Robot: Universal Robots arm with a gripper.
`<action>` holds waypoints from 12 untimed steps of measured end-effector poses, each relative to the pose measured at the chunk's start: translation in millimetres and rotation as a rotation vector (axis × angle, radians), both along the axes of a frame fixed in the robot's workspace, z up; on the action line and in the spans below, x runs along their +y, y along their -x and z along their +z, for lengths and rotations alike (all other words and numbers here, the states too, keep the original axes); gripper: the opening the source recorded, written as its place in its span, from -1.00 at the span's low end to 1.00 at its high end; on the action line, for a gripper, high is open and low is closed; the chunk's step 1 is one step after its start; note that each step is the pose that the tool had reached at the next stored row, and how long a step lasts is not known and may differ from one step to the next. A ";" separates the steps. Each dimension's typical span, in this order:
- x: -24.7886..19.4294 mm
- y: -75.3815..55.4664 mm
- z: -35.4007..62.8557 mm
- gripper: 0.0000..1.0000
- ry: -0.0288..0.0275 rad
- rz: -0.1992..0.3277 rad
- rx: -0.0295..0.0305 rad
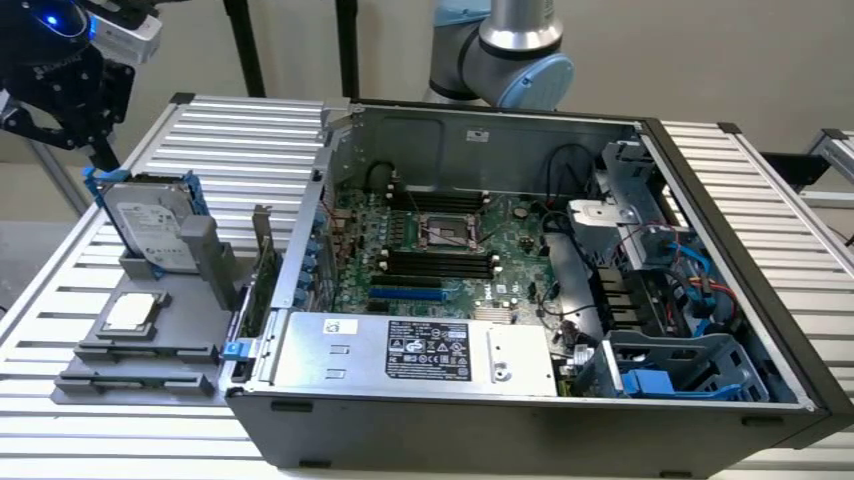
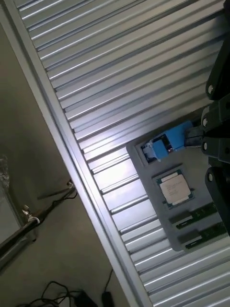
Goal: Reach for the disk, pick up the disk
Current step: 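Pick up the disk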
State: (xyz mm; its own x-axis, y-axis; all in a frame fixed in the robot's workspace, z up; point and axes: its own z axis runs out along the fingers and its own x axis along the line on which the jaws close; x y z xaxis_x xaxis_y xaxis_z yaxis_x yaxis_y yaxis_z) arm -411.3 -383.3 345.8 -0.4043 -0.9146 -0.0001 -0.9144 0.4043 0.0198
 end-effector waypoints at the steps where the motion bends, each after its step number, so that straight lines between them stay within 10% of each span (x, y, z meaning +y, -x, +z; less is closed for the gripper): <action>1: 0.0 0.0 0.0 -0.79 -0.0001 0.019 0.0000; 12: 0.0 0.0 0.0 -0.79 -0.0011 0.220 0.0000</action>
State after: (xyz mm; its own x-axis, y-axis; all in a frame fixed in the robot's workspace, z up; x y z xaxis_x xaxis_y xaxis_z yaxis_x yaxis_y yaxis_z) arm -411.3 -383.3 345.8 -0.1955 -0.9807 -0.0012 -0.9805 0.1954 0.0201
